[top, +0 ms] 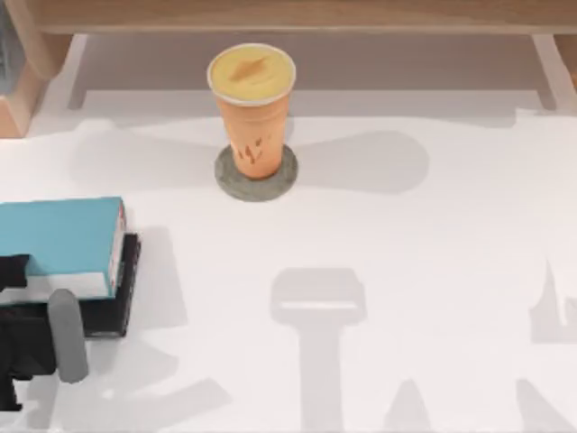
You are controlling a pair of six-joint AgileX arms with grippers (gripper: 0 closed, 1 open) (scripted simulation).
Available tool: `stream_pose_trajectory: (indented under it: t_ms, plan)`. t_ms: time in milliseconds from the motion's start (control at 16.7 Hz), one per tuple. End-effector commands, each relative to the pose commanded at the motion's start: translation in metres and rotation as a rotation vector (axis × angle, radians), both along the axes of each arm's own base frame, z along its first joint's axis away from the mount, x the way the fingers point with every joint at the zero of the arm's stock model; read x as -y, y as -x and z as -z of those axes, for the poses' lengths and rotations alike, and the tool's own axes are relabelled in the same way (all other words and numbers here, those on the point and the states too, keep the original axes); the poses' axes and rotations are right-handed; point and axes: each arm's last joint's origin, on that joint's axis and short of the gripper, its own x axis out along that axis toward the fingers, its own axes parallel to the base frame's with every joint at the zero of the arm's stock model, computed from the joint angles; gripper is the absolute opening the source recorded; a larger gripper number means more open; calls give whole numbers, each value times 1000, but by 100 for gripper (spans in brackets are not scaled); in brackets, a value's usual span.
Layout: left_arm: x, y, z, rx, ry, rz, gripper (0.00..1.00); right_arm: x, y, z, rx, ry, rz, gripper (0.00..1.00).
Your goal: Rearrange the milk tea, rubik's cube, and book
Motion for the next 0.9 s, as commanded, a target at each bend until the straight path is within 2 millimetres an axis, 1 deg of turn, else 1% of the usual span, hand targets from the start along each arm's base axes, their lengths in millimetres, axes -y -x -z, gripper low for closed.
stream_pose_trajectory:
  t_ms: [720,780,900]
  plan:
    - [0,0,0,0,0,0,98,0,0,0,0,0,0,100]
    - [0,0,0,0,0,0,100,0,0,0,0,0,0,100]
    - [0,0,0,0,0,0,100,0,0,0,0,0,0,100]
